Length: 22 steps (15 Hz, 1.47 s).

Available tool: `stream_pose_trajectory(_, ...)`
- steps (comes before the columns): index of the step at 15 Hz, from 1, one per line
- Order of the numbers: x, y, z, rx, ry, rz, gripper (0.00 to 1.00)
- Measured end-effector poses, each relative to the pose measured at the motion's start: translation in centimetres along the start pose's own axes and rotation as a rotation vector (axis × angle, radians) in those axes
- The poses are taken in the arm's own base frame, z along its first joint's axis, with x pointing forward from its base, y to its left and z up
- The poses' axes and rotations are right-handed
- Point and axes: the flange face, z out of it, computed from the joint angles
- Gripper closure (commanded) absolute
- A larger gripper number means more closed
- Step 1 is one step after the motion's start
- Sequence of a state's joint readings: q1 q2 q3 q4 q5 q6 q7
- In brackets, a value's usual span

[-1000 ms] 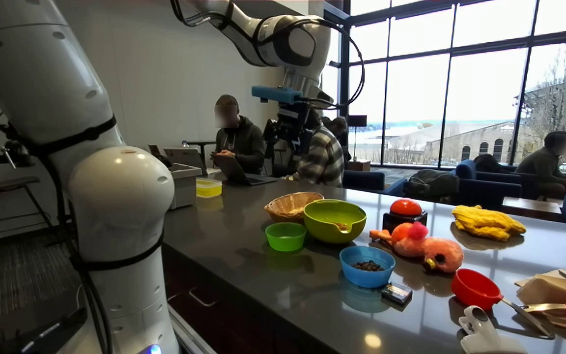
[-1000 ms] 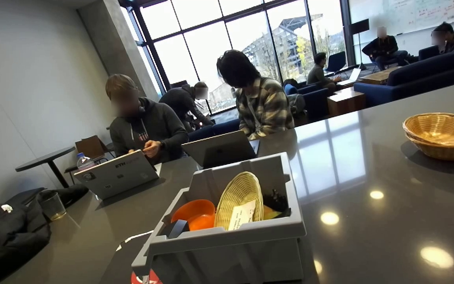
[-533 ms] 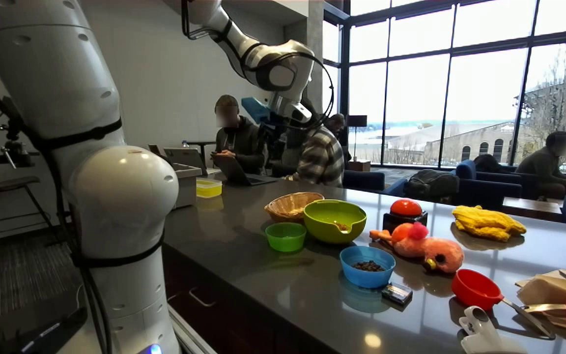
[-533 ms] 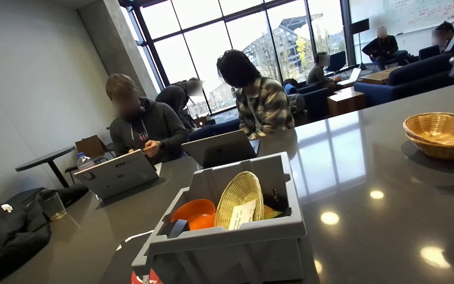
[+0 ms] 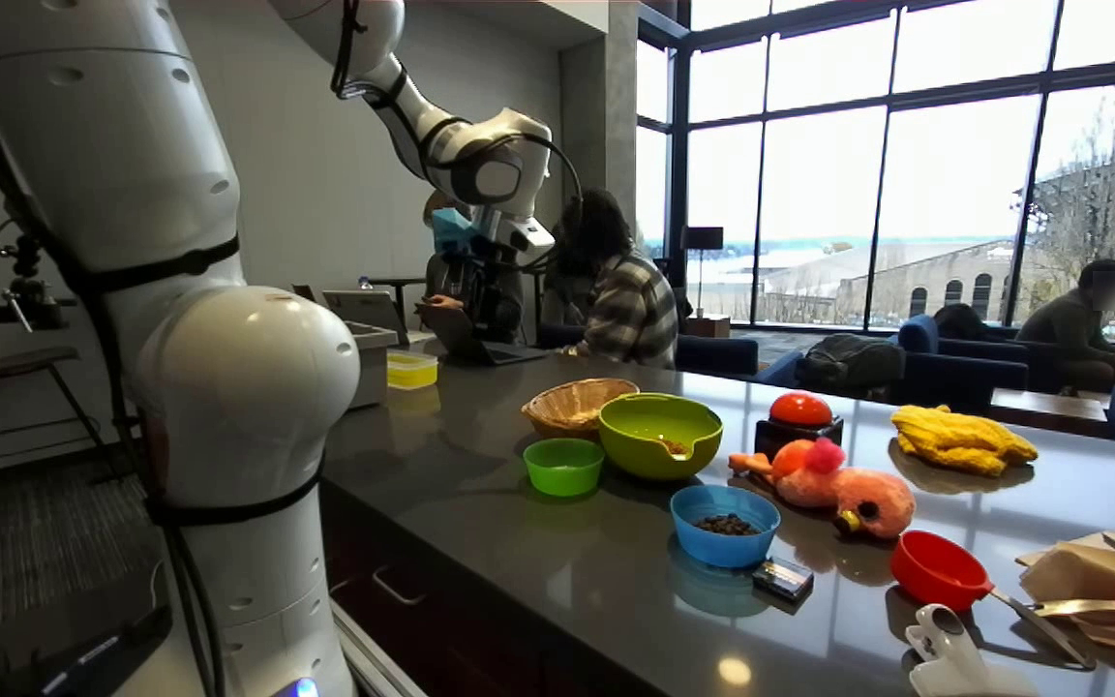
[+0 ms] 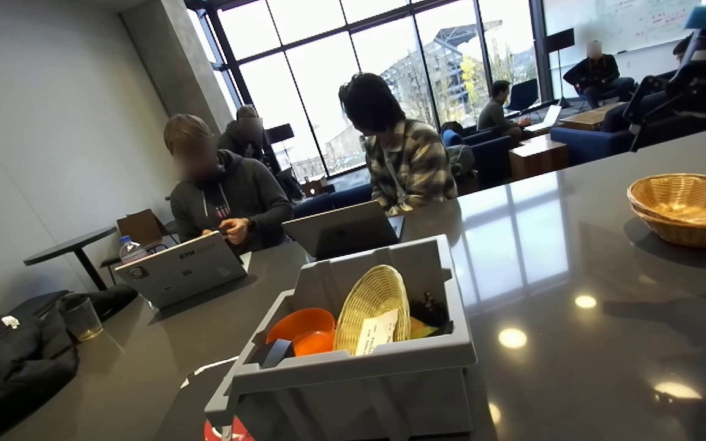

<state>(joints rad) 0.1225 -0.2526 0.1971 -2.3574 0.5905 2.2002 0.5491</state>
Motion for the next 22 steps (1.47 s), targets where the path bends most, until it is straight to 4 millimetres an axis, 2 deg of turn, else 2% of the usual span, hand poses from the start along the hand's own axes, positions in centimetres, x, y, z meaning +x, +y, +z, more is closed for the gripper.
stream_pose_trajectory(2, -1.1, -0.4, 0.8, 0.004, -0.020, 0.027, 0.00)
stream_pose_trajectory(4, -1.1, 0.2, 1.4, 0.002, -0.025, 0.062, 0.00)
stream_pose_trajectory(8, 1.2, 3.5, 1.8, 0.024, 0.009, 0.170, 0.00)
stream_pose_trajectory(13, 3.8, 7.9, 0.3, 0.089, 0.039, 0.305, 0.00)
stream_pose_trajectory(17, 3.5, 9.3, -0.3, 0.098, 0.049, 0.332, 0.00)
stream_pose_trajectory(22, 2.6, 11.3, 0.9, 0.060, 0.004, 0.424, 0.00)
